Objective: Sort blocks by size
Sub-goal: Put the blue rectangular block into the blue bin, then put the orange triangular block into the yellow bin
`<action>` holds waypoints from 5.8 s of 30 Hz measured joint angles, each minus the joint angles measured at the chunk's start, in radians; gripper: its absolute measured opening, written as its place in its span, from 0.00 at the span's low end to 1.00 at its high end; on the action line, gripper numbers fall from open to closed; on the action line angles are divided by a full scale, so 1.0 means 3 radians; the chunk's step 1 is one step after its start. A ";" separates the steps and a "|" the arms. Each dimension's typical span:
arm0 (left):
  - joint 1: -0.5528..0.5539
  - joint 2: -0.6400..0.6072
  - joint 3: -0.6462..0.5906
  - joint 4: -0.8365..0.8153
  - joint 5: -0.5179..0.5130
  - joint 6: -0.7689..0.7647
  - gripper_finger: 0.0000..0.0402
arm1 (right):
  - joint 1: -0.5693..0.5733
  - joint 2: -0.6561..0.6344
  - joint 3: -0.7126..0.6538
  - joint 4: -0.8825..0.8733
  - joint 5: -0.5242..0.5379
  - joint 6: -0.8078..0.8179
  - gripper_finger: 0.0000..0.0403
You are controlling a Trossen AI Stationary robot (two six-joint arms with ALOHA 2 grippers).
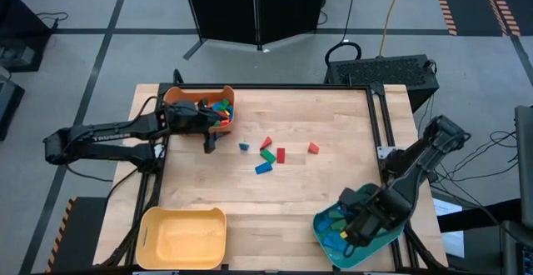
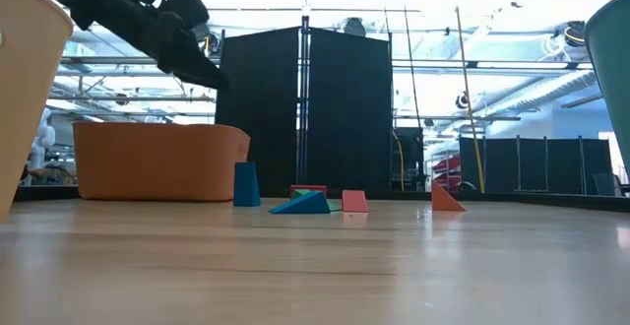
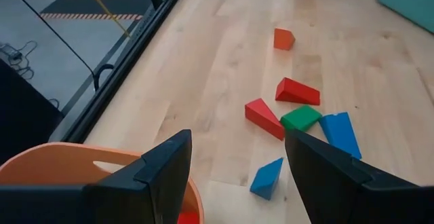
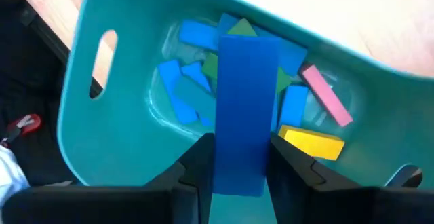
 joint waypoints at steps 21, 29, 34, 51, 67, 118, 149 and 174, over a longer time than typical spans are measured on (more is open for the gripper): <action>-0.0120 0.0933 0.0003 0.1098 0.0165 -0.0519 0.60 | 0.0169 0.0568 0.0000 -0.0527 -0.0254 -0.0002 0.49; -0.0275 0.1468 0.0421 0.1110 0.0085 -0.0896 0.60 | 0.0094 0.0386 0.0000 -0.0559 0.0948 -0.0070 0.58; -0.0349 0.1900 0.0850 0.1102 0.0084 -0.1062 0.60 | -0.0034 0.0130 0.0000 -0.0874 0.2009 0.0053 0.57; -0.0372 0.3350 0.2609 0.0111 0.0111 -0.1872 0.60 | -0.1236 -0.0284 0.0000 -0.0951 0.3407 -0.0539 0.56; -0.0518 0.4316 0.3701 -0.0366 0.0110 -0.2423 0.60 | -0.1408 -0.0284 -0.0191 -0.0952 0.3595 -0.0540 0.56; -0.0551 0.4858 0.4033 -0.0118 0.0165 -0.2585 0.37 | -0.1492 -0.0284 -0.0189 -0.0945 0.3593 -0.0544 0.56; -0.0615 0.3572 0.4103 -0.2501 -0.0552 -0.1452 0.02 | -0.1619 -0.0326 -0.0195 -0.0949 0.3708 -0.0800 0.56; -0.2193 0.2513 0.3713 -0.4514 -0.0847 -0.3248 0.03 | -0.1749 -0.0332 -0.0196 -0.0948 0.3770 -0.0845 0.56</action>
